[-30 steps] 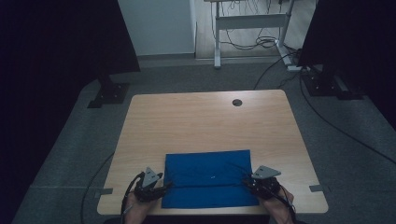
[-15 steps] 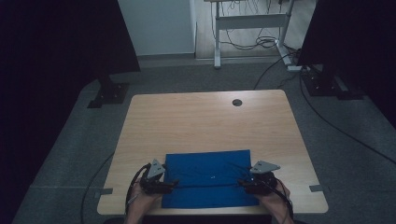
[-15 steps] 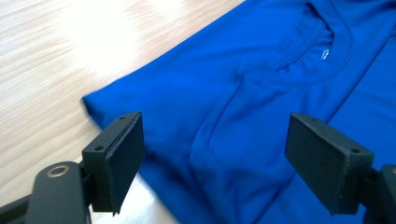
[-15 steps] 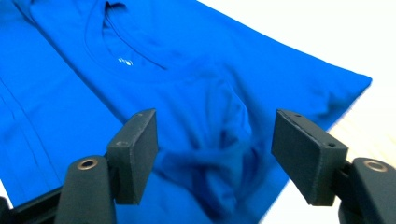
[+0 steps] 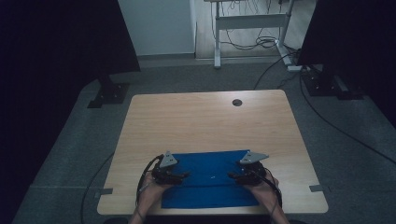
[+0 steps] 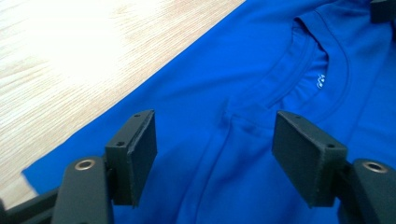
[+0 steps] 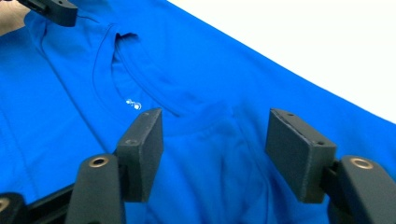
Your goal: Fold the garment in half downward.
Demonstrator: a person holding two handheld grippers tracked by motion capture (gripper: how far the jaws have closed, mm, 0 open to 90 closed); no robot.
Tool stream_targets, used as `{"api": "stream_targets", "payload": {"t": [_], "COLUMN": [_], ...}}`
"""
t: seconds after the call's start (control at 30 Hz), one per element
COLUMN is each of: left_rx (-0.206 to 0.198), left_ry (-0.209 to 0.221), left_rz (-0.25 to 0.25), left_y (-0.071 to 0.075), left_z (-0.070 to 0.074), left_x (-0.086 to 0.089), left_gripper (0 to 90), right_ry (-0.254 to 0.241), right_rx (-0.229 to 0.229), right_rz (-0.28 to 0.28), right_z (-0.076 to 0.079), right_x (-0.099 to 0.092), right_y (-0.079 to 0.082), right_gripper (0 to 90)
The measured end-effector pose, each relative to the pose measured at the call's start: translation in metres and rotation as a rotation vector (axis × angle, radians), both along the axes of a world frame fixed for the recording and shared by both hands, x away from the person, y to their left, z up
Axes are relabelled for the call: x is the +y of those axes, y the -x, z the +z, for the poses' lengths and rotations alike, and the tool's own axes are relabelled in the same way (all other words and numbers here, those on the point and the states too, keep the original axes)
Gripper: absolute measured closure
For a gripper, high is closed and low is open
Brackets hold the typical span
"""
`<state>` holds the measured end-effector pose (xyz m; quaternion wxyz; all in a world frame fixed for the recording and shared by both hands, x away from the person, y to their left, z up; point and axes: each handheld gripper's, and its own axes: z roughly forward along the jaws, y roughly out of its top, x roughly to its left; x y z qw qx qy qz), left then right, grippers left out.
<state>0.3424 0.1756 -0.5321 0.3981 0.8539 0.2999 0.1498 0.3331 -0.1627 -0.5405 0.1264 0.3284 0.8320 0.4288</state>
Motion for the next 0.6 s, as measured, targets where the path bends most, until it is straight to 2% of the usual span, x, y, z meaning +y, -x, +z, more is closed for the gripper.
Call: {"api": "stream_targets", "payload": {"t": [0.13, 0.33, 0.47, 0.6], "left_rx": [0.012, 0.043, 0.028, 0.009], "left_ry": [-0.004, 0.003, -0.034, -0.047], "left_rz": [-0.009, -0.035, -0.062, -0.064], "left_y": [-0.006, -0.013, -0.012, -0.008], "left_z": [-0.003, -0.009, -0.014, -0.015], "left_x": [-0.005, -0.011, -0.016, -0.020], "left_gripper": [37.0, 49.7, 55.9, 66.9], "right_ry": [0.006, 0.042, 0.087, 0.125], "right_rx": [0.004, -0.005, -0.007, -0.043], "right_rz": [0.004, 0.023, 0.040, 0.049], "right_z": [-0.001, -0.004, -0.008, -0.009], "right_x": [0.004, 0.013, 0.019, 0.022], "right_y": [-0.007, -0.019, -0.021, -0.019], "right_gripper": [43.9, 54.8, 62.1, 73.3]}}
